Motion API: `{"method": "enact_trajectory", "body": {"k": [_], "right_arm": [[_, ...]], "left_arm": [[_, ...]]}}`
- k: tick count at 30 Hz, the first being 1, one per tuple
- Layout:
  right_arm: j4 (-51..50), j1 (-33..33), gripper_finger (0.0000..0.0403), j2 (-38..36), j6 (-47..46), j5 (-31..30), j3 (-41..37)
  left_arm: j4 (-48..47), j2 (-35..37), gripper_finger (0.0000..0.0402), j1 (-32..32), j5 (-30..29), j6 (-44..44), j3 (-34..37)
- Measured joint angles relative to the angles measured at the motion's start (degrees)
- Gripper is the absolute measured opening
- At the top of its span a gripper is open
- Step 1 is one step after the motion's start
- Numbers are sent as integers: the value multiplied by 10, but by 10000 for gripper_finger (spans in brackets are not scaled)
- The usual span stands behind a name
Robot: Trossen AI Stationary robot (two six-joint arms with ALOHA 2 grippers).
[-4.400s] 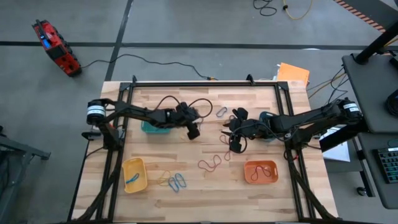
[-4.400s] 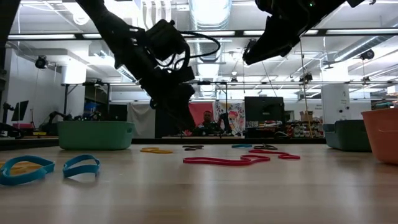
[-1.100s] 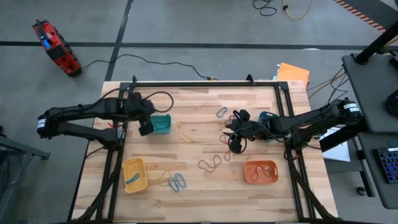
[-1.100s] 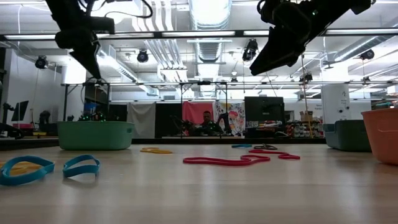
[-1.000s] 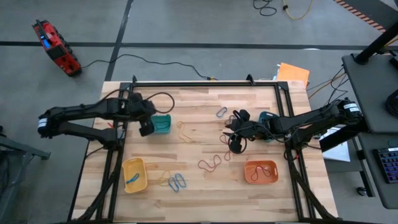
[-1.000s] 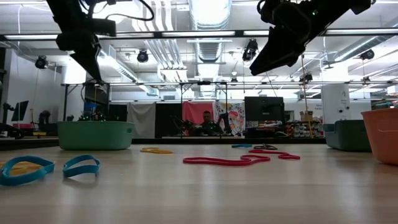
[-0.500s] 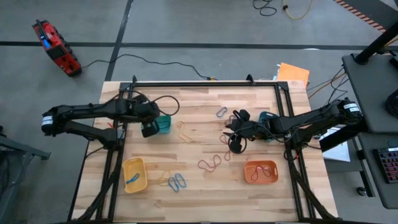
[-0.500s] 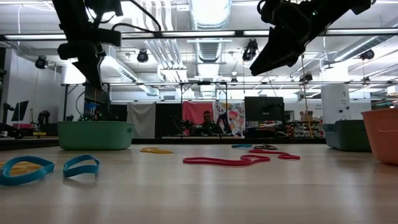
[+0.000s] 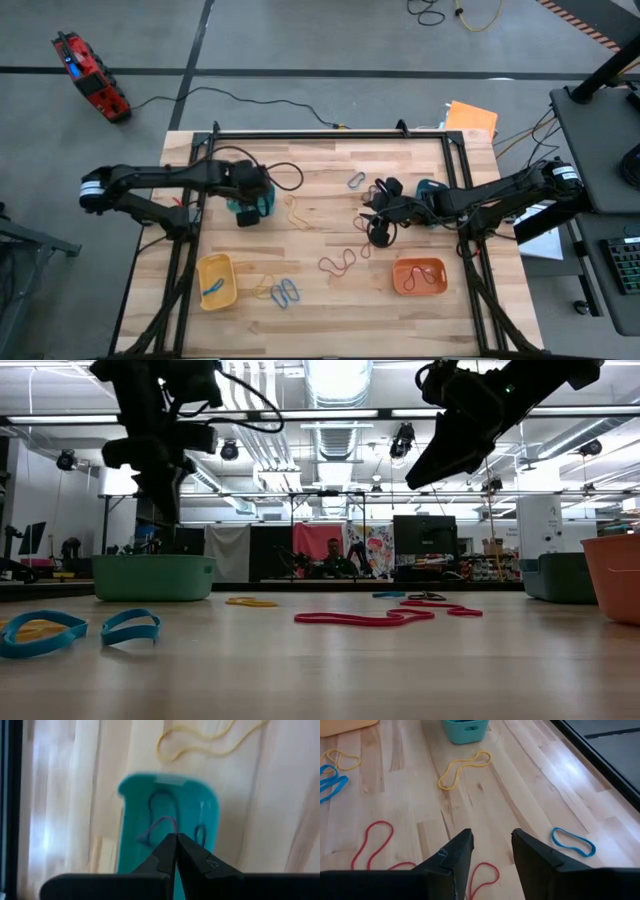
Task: Sort rubber bands into baskets
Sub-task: Put the brown rubber band into the green bin
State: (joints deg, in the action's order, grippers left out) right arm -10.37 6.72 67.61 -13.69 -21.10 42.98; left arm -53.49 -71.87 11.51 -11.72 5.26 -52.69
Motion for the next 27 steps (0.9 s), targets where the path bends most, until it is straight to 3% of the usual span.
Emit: {"method": "enact_trajectory", "body": {"k": [7, 15, 27], "right_arm": [[26, 0, 135, 0, -3, 0, -19], [26, 0, 141, 0, -13, 0, -20], [26, 0, 134, 0, -23, 0, -20]], "left_arm": [[55, -9, 0, 22, 27, 33, 0], [12, -27, 0, 64, 27, 33, 5], [13, -26, 0, 99, 39, 35, 74]]}}
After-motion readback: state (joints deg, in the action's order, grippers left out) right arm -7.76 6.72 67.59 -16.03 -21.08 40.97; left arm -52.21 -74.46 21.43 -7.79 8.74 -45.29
